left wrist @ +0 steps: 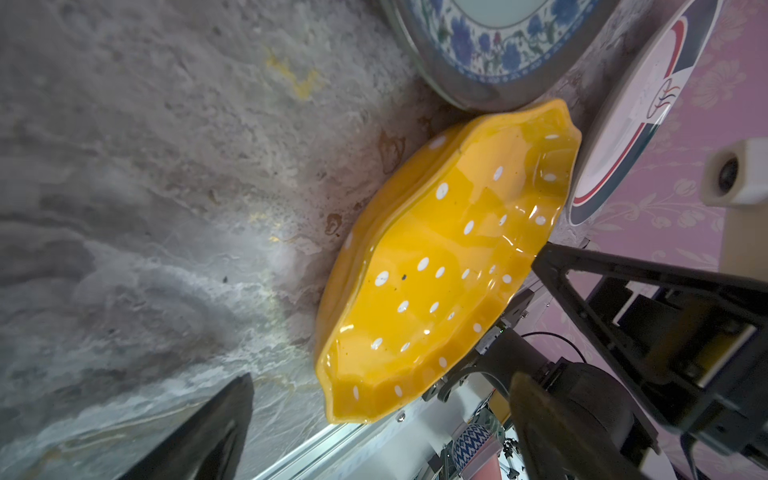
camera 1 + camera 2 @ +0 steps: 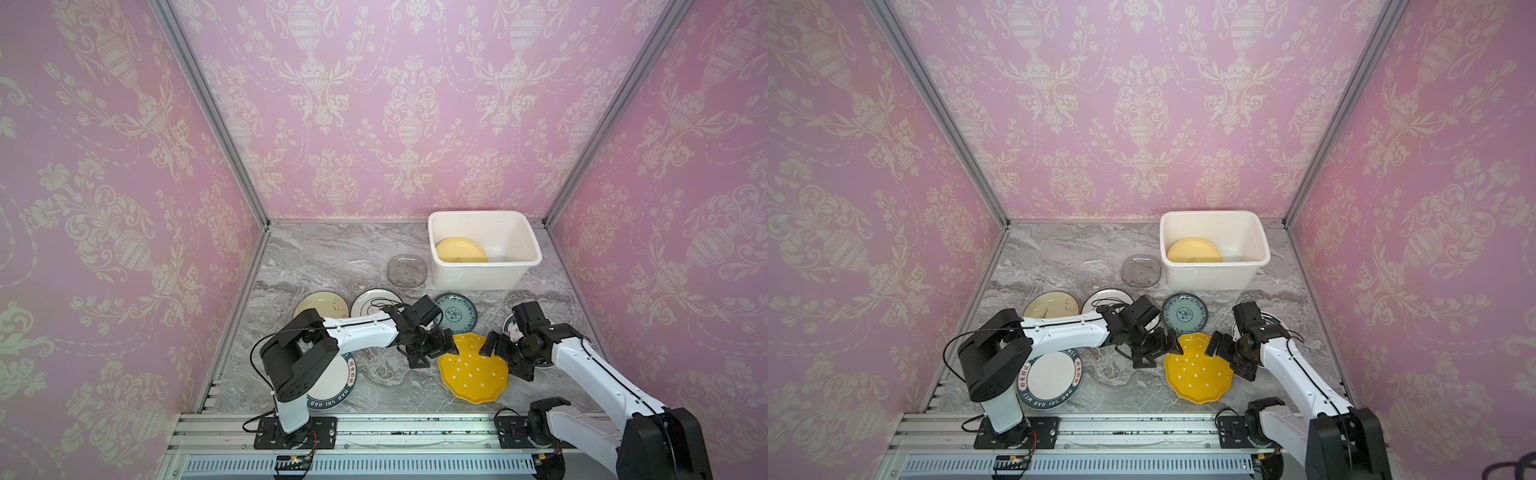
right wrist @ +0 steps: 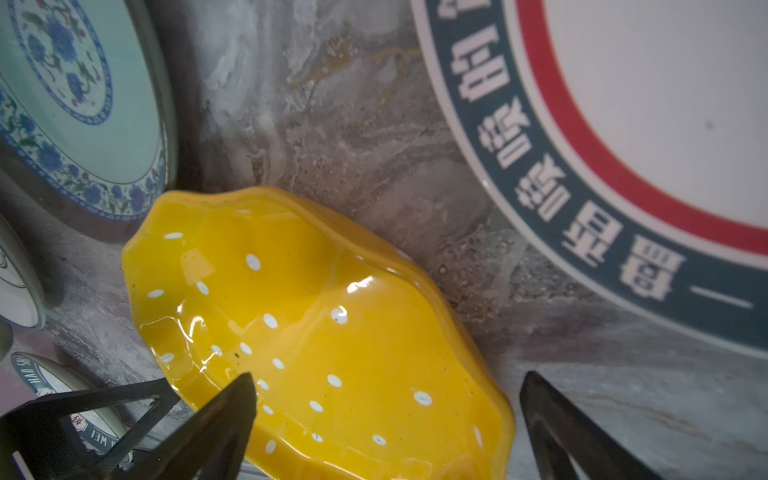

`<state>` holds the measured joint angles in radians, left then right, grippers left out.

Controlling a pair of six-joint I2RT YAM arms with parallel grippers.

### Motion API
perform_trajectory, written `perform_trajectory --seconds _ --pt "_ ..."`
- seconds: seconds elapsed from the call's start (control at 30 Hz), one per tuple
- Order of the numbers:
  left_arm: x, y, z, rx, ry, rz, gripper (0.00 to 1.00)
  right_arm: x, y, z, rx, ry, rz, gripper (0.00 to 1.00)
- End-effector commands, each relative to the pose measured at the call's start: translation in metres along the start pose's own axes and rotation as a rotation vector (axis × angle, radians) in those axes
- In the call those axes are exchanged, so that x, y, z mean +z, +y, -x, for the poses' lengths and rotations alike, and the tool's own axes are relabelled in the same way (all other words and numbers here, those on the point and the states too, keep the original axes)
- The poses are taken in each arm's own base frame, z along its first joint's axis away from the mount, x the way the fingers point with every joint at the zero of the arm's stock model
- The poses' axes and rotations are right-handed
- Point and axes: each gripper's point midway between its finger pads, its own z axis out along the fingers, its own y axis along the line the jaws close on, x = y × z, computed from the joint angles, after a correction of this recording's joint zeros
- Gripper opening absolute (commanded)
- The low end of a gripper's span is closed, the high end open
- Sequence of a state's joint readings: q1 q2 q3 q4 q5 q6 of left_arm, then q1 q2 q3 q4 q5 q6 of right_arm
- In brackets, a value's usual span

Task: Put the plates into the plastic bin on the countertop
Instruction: 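Grip and tilt up the yellow polka-dot plate with both grippers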

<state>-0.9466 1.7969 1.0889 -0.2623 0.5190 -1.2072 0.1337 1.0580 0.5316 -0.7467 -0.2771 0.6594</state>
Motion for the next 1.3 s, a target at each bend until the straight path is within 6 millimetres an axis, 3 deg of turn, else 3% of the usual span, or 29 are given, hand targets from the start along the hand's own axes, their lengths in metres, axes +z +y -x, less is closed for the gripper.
perform_trajectory --seconds 0.0,0.27,0.63,0.87,0.9,0.93,1.27 --pt "0.008 0.004 -0.006 -0.011 0.036 -0.005 0.97 0.006 0.007 -0.005 0.001 0.024 0.048 1.00" --pt "0.010 0.006 -0.006 -0.023 0.032 -0.030 0.93 0.018 0.027 -0.016 -0.057 0.100 0.144 1.00" --pt "-0.003 0.022 -0.001 -0.074 -0.030 -0.017 0.84 0.019 0.079 -0.027 -0.169 0.153 0.391 0.96" --pt "-0.008 0.030 0.000 -0.106 -0.060 -0.014 0.78 0.016 0.093 -0.033 -0.204 0.161 0.484 0.94" --pt "-0.008 0.031 0.000 -0.109 -0.059 -0.016 0.80 0.013 0.095 -0.033 -0.212 0.154 0.496 0.94" --pt "-0.007 0.031 -0.001 -0.109 -0.055 -0.016 0.98 0.011 0.098 -0.032 -0.223 0.145 0.513 0.94" --pt "-0.004 0.031 -0.002 -0.120 -0.044 -0.031 0.98 -0.008 0.119 -0.035 -0.254 0.117 0.673 0.87"
